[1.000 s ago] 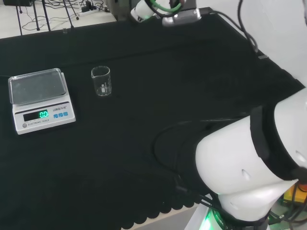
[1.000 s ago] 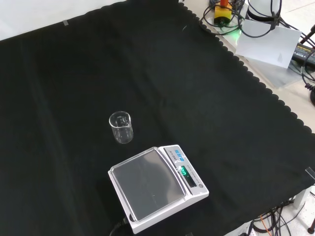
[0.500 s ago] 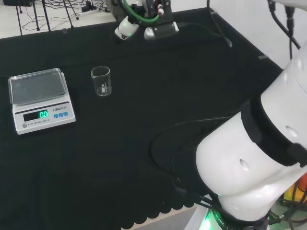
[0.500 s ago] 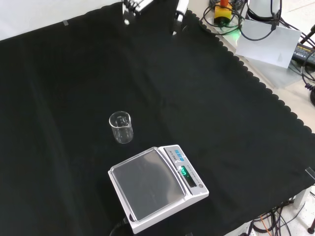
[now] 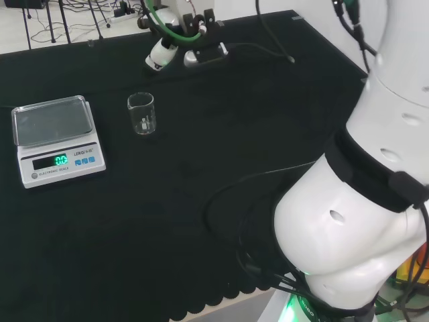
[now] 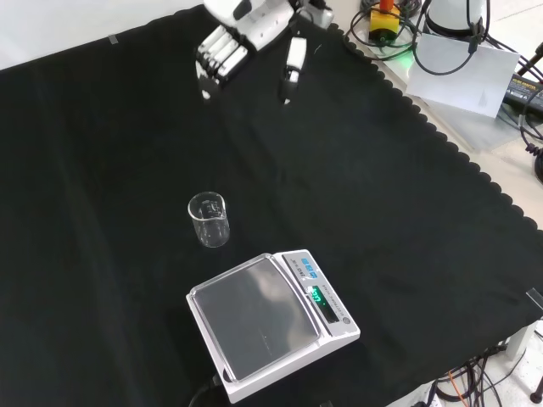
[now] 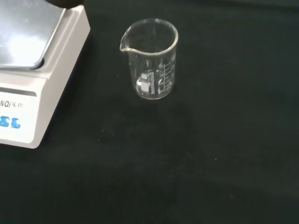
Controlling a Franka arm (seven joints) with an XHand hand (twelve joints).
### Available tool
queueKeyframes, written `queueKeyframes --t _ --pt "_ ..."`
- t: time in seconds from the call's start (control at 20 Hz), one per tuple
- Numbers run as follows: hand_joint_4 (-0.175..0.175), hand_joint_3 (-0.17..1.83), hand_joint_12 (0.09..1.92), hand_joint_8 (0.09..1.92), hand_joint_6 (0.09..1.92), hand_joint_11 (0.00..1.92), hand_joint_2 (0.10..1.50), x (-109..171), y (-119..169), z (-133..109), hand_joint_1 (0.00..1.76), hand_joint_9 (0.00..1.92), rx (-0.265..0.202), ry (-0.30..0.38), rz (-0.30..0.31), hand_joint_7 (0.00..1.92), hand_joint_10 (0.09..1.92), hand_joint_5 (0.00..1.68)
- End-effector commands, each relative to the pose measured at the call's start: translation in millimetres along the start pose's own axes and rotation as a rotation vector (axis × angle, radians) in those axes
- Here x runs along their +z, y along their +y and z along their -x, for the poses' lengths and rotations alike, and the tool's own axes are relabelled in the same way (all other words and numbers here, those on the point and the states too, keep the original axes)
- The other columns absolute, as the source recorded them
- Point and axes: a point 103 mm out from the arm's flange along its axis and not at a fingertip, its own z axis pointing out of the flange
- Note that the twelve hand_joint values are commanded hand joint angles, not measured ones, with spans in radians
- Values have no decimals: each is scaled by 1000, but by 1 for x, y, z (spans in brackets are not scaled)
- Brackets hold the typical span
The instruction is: Pick up the beaker.
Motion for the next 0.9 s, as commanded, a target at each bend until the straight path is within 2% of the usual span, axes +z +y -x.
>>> queueKeyframes --t 0.05,0.15,0.35,0.6,0.9 --pt "10 -159 980 593 87 0 928 21 51 3 694 13 -55 -11 -23 0 889 0" --pt "11 -160 976 581 87 0 929 29 59 9 695 10 -55 0 -27 0 888 0" --pt "16 -161 971 562 87 0 929 45 70 19 701 6 -63 30 8 0 888 0" --pt "34 -163 968 547 87 0 927 65 82 20 715 5 -75 69 35 0 888 0" --pt "40 -165 959 519 87 0 926 83 106 15 722 1 -90 81 17 0 886 0"
